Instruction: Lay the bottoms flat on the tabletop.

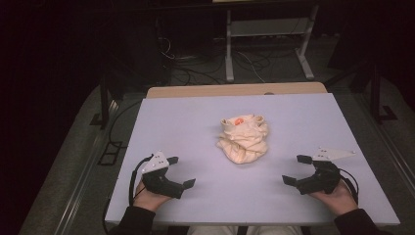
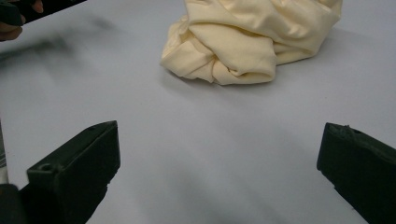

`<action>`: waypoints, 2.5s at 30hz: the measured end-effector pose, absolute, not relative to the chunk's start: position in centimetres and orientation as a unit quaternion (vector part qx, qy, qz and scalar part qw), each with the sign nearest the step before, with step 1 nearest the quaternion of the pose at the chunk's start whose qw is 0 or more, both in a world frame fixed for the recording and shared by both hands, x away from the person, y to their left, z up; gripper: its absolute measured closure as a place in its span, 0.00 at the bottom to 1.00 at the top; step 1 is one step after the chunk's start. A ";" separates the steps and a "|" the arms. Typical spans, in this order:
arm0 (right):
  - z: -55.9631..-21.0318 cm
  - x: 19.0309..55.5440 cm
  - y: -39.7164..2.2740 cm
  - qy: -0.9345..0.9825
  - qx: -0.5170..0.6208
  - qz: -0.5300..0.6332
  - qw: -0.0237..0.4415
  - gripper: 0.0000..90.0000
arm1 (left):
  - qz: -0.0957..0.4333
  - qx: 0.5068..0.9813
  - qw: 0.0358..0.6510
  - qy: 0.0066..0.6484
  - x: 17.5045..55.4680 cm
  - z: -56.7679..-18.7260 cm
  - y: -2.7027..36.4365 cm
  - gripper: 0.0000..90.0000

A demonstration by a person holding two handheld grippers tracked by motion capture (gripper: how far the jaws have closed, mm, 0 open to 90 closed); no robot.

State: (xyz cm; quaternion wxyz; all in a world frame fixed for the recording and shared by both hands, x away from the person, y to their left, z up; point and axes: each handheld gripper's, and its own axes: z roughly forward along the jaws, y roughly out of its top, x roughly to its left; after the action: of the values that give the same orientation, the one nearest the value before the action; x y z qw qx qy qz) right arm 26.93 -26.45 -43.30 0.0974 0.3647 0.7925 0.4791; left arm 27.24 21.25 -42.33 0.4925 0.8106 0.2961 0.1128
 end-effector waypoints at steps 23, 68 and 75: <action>-43.0 26.6 -26.2 0.800 0.360 0.469 0.101 0.00 | 0.113 0.812 0.492 0.294 27.1 -42.3 21.1 0.00; -38.0 30.8 -25.0 0.817 0.343 0.454 0.092 0.00 | 0.112 0.828 0.478 0.269 31.0 -37.6 19.4 0.00; -37.4 31.9 -24.8 0.818 0.342 0.454 0.090 0.00 | 0.114 0.829 0.480 0.264 32.0 -36.9 18.6 0.00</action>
State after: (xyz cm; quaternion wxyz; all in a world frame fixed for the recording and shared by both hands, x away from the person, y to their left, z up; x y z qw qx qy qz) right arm 31.89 -24.83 -37.41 0.0905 0.3421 0.8176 0.4543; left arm 32.00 18.58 -36.93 0.4800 0.8288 0.2640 0.1140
